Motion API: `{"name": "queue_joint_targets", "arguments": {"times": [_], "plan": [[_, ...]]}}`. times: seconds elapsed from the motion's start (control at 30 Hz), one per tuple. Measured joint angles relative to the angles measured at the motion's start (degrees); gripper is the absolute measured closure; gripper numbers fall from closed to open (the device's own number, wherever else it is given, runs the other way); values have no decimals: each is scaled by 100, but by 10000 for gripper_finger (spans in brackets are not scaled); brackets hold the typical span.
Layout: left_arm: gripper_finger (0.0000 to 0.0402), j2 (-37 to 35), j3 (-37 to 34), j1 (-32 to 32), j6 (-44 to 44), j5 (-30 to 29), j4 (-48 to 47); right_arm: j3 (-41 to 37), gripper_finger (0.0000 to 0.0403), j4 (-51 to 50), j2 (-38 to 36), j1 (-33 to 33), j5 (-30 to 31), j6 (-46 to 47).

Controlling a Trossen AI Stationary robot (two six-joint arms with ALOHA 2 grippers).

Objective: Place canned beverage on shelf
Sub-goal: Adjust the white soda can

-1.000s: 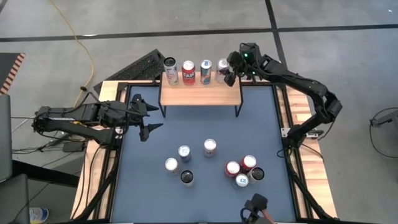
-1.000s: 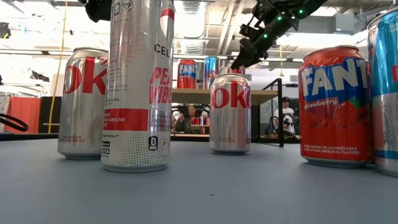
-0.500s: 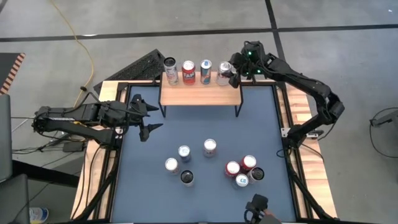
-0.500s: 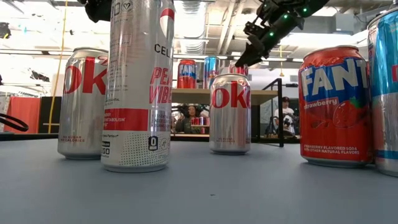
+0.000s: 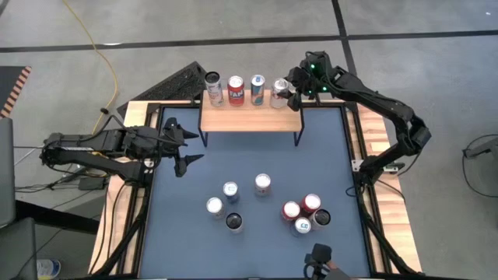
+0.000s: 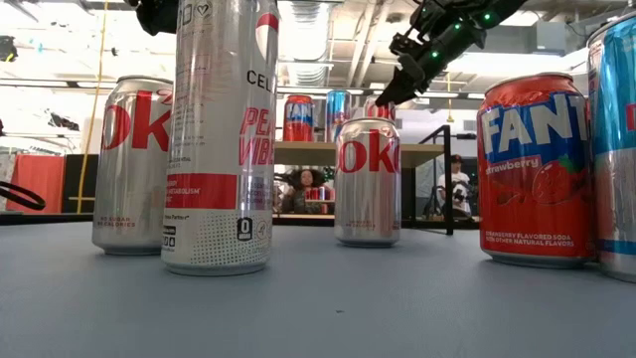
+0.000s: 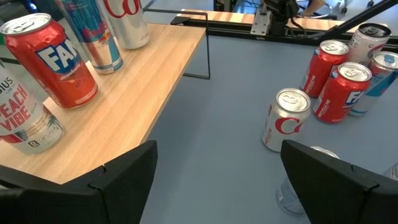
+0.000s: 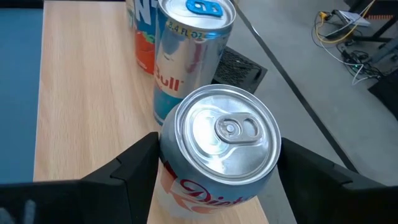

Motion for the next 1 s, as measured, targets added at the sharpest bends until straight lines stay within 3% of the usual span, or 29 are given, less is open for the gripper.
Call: {"name": "queue_joint_targets", "arguments": {"times": [0.67, 1.0], "plan": [[69, 0, -1, -2, -34, 1, -1, -7, 116, 104, 15, -11, 16, -96], [69, -1, 0, -1, -45, 1, 0, -4, 51, 77, 15, 6, 217, -147]]}}
